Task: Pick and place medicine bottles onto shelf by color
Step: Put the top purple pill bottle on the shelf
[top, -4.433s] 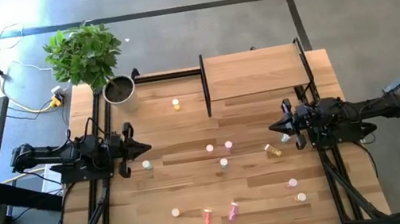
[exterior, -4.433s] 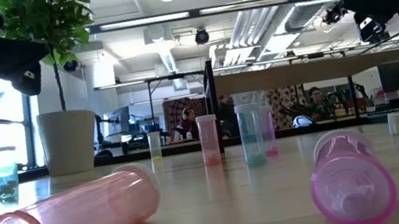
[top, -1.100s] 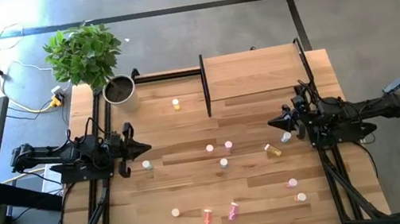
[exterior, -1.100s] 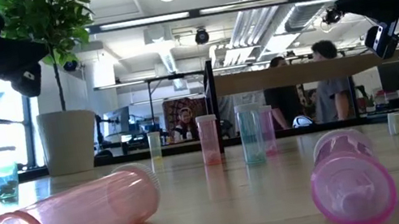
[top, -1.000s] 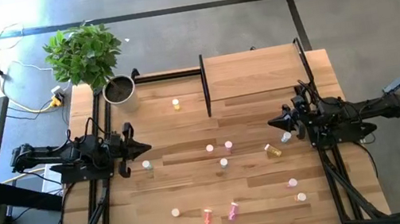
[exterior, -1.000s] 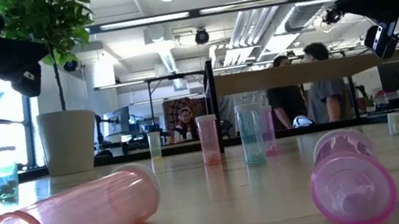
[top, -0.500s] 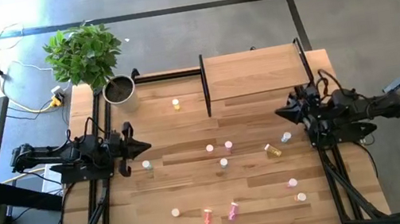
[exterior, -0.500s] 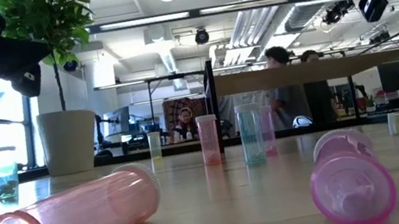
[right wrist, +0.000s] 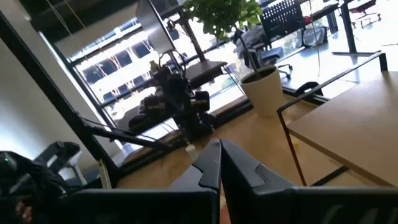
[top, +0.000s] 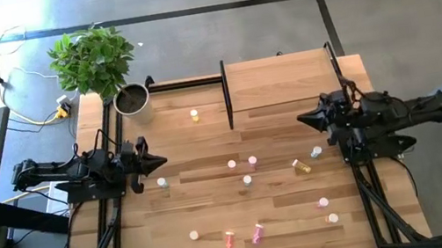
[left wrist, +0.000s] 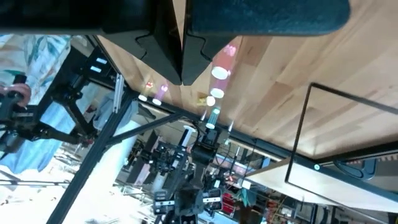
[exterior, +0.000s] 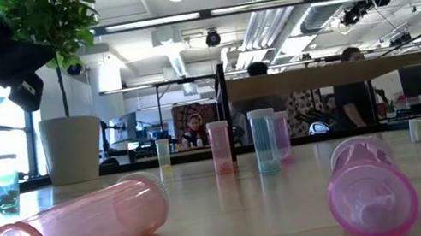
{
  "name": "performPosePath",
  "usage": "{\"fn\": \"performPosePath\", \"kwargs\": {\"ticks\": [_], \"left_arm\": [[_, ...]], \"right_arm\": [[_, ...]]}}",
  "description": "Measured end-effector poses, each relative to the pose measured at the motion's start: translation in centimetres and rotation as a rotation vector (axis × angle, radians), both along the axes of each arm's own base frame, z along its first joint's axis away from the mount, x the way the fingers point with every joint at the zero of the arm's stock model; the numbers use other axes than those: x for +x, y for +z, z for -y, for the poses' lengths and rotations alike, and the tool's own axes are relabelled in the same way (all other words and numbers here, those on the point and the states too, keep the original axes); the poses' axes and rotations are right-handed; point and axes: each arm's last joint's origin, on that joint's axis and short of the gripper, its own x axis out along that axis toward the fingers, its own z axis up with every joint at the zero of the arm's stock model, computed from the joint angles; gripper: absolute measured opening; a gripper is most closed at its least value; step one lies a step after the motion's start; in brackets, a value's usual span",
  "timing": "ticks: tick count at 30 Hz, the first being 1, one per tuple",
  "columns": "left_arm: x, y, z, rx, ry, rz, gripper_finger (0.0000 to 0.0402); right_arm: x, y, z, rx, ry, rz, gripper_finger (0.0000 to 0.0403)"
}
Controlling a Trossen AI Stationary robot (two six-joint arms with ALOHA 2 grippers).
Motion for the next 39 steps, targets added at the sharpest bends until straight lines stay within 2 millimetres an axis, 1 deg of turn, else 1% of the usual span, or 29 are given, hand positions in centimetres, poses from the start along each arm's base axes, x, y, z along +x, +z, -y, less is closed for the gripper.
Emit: {"fn": "performPosePath", "kwargs": {"ticks": [3,5,8,12,15,18,24,31,36,39], "left_arm": [[0.0,0.0,0.0,0.000,0.000,0.000,0.0000],[0.0,0.0,0.0,-0.002,0.000,0.000,0.0000],[0.0,0.0,0.0,-0.013,0.000,0.002,0.0000],[0.0,0.0,0.0,-0.072,0.000,0.009,0.0000],[0.0,0.0,0.0,-0.117,0.000,0.014,0.0000],[0.0,0.0,0.0,-0.160,0.000,0.019,0.0000],[0.0,0.0,0.0,-0.152,-0.001,0.018,0.0000],[0.0,0.0,0.0,-0.155,-0.001,0.018,0.0000],[0.0,0.0,0.0,-0.155,-0.001,0.018,0.0000],[0.0,0.0,0.0,-0.155,-0.001,0.018,0.0000]], "right_arm": [[1.1,0.5,-0.1,0.003,0.001,-0.060,0.0011],[1.9,0.7,-0.1,0.002,0.000,-0.108,0.0029],[3.1,1.0,-0.2,-0.001,0.000,-0.157,0.0065],[4.7,1.1,-0.3,-0.009,0.000,-0.218,0.0116],[5.8,0.5,-0.4,-0.028,0.004,-0.280,0.0145],[6.8,-0.5,-0.5,-0.030,0.017,-0.344,0.0164],[8.7,-2.5,-1.2,-0.012,0.115,-0.454,0.0171],[10.8,-3.9,-2.5,-0.085,0.166,-0.467,0.0171],[12.0,-4.4,-3.0,-0.129,0.166,-0.444,0.0171],[13.0,-3.8,-3.2,-0.186,0.164,-0.448,0.0171]]}}
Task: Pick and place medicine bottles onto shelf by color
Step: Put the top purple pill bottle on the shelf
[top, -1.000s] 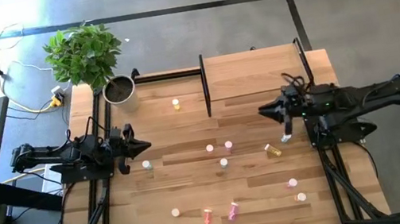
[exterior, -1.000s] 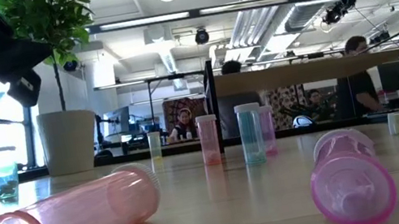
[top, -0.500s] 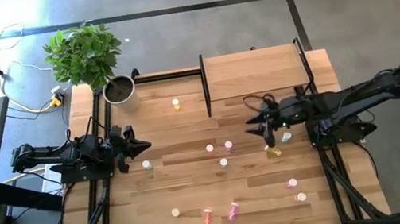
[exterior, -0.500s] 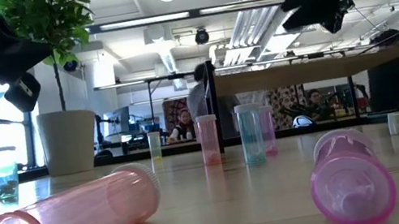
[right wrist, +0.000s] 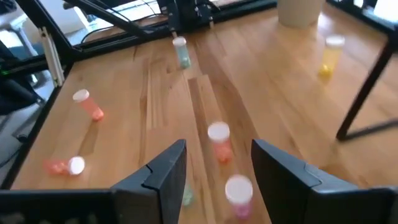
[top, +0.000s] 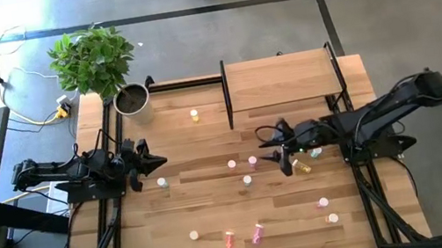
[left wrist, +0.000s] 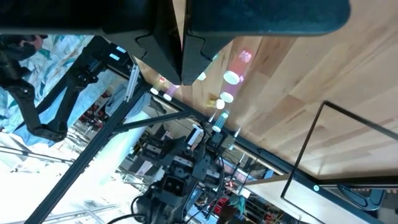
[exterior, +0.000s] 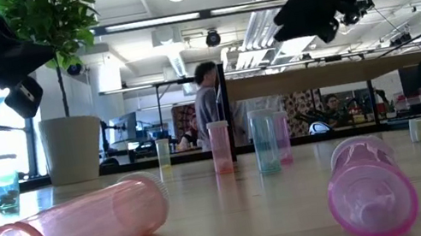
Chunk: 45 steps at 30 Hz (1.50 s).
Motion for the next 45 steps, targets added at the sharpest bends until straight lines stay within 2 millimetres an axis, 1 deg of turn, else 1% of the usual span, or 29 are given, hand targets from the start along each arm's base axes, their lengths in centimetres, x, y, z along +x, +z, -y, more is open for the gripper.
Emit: {"fn": "performPosePath", "kwargs": {"ticks": [5,8,11,17,23,38,45], "left_arm": [[0.0,0.0,0.0,0.000,0.000,0.000,0.0000],[0.0,0.0,0.0,0.000,0.000,0.000,0.0000],[0.0,0.0,0.0,0.000,0.000,0.000,0.0000],[0.0,0.0,0.0,0.000,0.000,0.000,0.0000],[0.0,0.0,0.0,0.000,0.000,0.000,0.0000],[0.0,0.0,0.0,0.000,0.000,0.000,0.0000],[0.0,0.0,0.0,0.000,0.000,0.000,0.0000]], "right_arm": [[2.0,1.6,-0.1,-0.123,0.044,-0.043,0.0171],[2.8,1.6,0.0,-0.164,0.056,-0.109,0.0171],[3.4,0.6,0.1,-0.173,0.054,-0.187,0.0171],[4.3,-1.9,0.0,-0.183,0.061,-0.293,0.0171],[5.1,-3.9,0.0,-0.185,0.058,-0.354,0.0171],[5.9,-6.4,-0.1,-0.193,0.059,-0.429,0.0171],[6.0,-6.6,-0.1,-0.179,0.044,-0.429,0.0170]]}}
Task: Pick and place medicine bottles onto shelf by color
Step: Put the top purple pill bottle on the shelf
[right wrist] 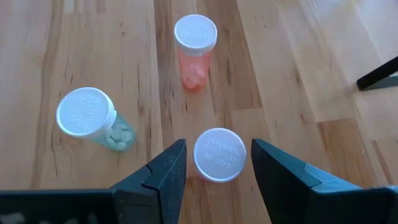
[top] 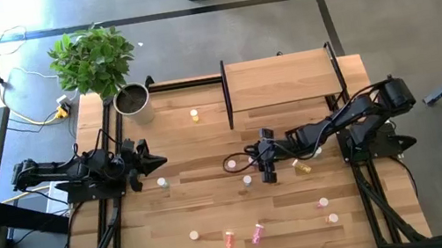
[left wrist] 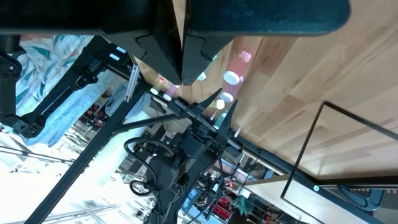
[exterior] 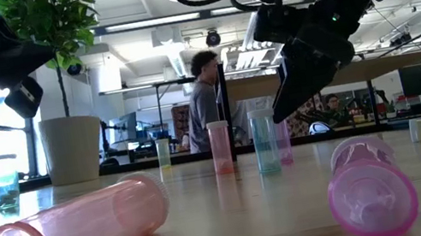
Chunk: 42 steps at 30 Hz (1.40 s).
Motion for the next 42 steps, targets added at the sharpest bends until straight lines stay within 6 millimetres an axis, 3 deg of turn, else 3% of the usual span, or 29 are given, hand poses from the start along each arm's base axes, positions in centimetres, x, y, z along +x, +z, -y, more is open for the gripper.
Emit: {"fn": "performPosePath", "kwargs": {"ticks": [11,24,31,42], "left_arm": [[0.0,0.0,0.0,0.000,0.000,0.000,0.0000],[0.0,0.0,0.0,0.000,0.000,0.000,0.0000],[0.0,0.0,0.0,0.000,-0.001,0.000,0.0000],[0.0,0.0,0.0,0.000,0.000,0.000,0.0000]], "right_arm": [[0.0,0.0,0.0,0.015,0.005,-0.001,0.0107],[-0.1,0.3,0.0,0.070,-0.046,0.014,0.0101],[-0.7,2.7,0.1,0.115,-0.128,0.114,0.0099],[-3.5,9.0,1.5,0.010,-0.328,0.381,0.0099]]}}
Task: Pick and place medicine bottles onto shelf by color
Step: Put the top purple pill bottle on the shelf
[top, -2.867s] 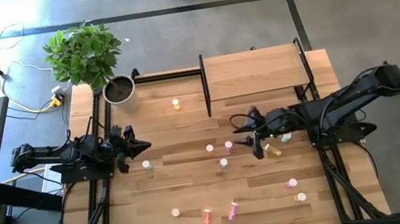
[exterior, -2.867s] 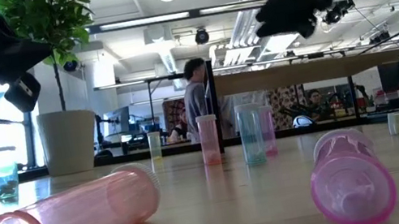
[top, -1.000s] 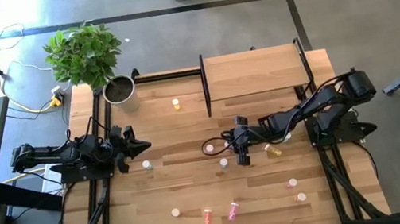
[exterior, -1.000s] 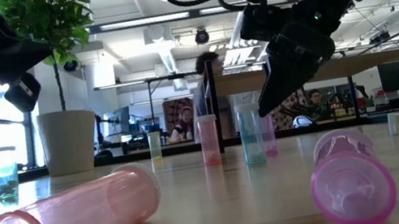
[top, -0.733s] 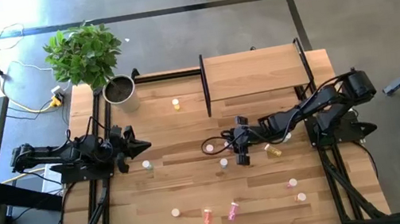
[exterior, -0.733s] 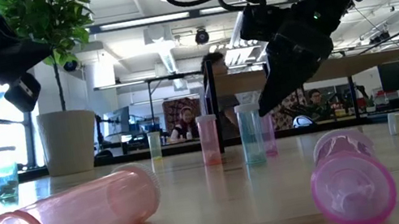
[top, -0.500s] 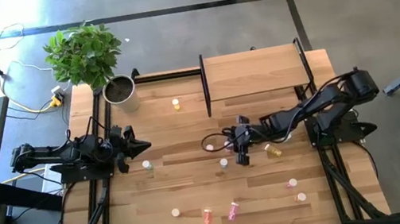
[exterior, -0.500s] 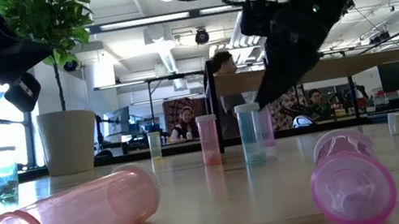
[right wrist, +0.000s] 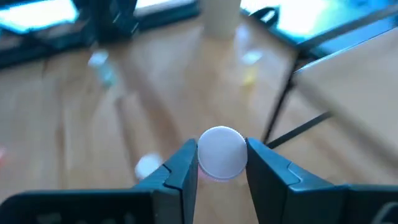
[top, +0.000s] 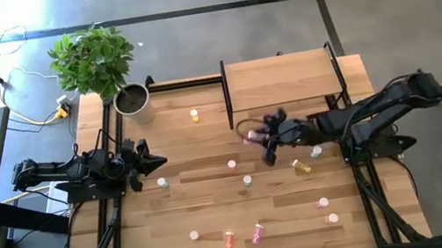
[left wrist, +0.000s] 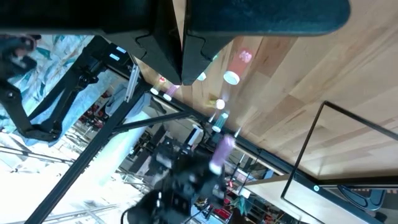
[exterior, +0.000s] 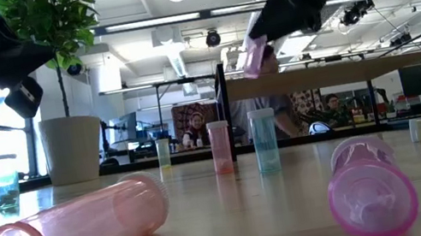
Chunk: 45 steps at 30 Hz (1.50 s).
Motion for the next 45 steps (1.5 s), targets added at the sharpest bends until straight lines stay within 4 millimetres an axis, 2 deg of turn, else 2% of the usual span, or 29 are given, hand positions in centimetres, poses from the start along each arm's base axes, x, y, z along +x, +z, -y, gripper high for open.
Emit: {"fn": "performPosePath", "kwargs": {"ticks": [7,13,23,29,37,40,45], "left_arm": [[0.0,0.0,0.0,0.000,0.000,0.000,0.0000],[0.0,0.0,0.0,0.000,0.000,0.000,0.0000],[0.0,0.0,0.0,0.000,0.000,0.000,0.0000],[0.0,0.0,0.0,0.000,0.000,0.000,0.0000],[0.0,0.0,0.0,0.000,0.000,0.000,0.0000],[0.0,0.0,0.0,0.000,0.000,0.000,0.0000],[0.0,0.0,0.0,0.000,0.000,0.000,0.0000]], "right_arm": [[-2.8,3.7,2.3,-0.140,-0.163,0.111,0.0099],[-5.2,6.1,4.6,-0.242,-0.295,0.160,0.0099],[-8.7,8.2,8.4,-0.419,-0.469,0.123,0.0099],[-10.8,9.6,10.7,-0.492,-0.580,0.024,0.0099],[-13.3,13.7,13.4,-0.387,-0.710,-0.143,0.0099],[-13.5,13.7,14.4,-0.315,-0.734,-0.183,0.0099],[-13.4,12.0,15.8,-0.172,-0.794,-0.246,0.0099]]}}
